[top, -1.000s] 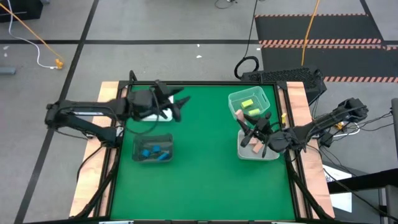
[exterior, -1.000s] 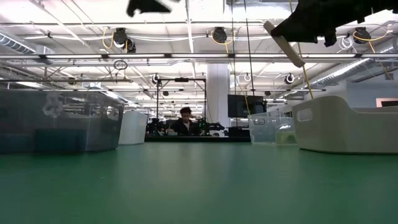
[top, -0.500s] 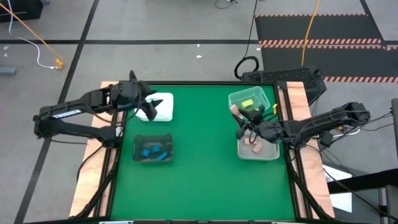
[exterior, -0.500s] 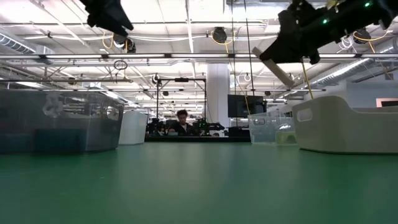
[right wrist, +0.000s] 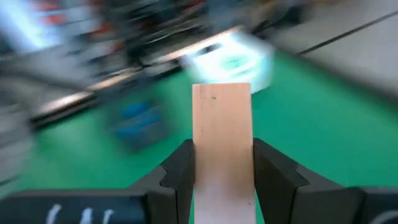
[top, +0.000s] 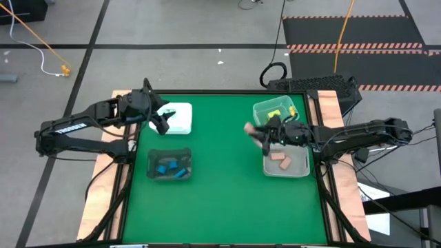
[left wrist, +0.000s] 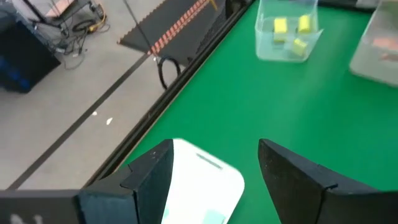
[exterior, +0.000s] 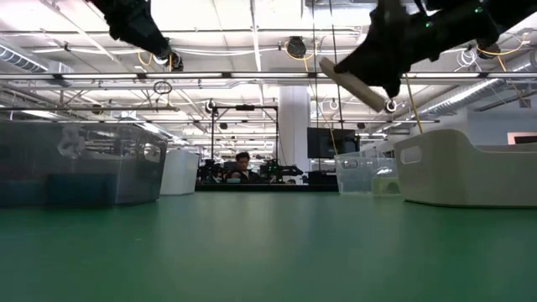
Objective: Sort & place blocks by color
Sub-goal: Put the brown block into the gray bin, then return to Home Position
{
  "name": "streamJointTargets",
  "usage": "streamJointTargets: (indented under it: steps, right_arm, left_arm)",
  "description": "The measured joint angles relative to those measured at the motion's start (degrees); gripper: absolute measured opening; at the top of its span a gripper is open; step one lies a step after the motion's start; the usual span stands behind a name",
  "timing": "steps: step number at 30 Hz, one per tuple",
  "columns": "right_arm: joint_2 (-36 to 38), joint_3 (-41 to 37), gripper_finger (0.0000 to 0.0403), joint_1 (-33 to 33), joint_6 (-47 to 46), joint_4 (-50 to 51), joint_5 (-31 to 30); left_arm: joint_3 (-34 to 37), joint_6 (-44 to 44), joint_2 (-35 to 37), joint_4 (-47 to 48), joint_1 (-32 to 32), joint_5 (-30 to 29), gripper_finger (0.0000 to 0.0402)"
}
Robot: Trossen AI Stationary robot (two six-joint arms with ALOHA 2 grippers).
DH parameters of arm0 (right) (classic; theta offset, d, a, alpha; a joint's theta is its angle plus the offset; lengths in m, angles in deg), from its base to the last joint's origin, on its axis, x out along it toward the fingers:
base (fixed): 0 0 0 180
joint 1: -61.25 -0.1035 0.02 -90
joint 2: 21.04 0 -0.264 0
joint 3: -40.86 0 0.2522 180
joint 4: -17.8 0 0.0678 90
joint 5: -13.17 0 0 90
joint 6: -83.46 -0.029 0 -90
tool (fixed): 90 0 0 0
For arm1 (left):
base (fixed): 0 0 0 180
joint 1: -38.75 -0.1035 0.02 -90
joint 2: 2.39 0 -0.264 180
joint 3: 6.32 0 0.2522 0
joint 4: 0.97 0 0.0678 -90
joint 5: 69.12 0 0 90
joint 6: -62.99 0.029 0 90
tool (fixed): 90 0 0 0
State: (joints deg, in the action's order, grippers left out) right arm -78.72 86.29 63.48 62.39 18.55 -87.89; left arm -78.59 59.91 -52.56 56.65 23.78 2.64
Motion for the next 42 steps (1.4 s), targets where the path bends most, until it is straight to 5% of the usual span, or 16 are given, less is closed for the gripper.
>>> streamJointTargets:
  steps: [4, 14, 23, 32, 42]
  right_arm:
    - [0.0, 1.3, 0.0116, -0.7, -7.5, 7.1, 15.8]
    - [0.0, 3.5, 0.0116, -1.0, -21.2, 22.7, 33.5]
    - [0.0, 3.8, 0.0116, -0.7, -24.1, 39.7, 35.2]
    - [3.2, 3.9, 0.0121, -0.7, -24.8, 50.2, 33.8]
    - [3.3, 3.8, 0.0209, 1.0, -23.2, 58.1, 33.4]
  left_arm:
    - [3.0, -0.4, 0.4, -0.2, -1.5, 0.0, 0.0237]
    - [8.4, 0.2, 1.4, -2.3, -5.7, 0.4, 0.0237]
    - [8.5, 5.0, 1.6, -5.7, -9.9, 9.1, 0.0237]
    - [8.5, 6.8, 1.6, -8.0, -12.9, 10.8, 0.0237]
    - [8.5, 5.5, 1.5, -8.1, -17.1, 10.8, 0.0237]
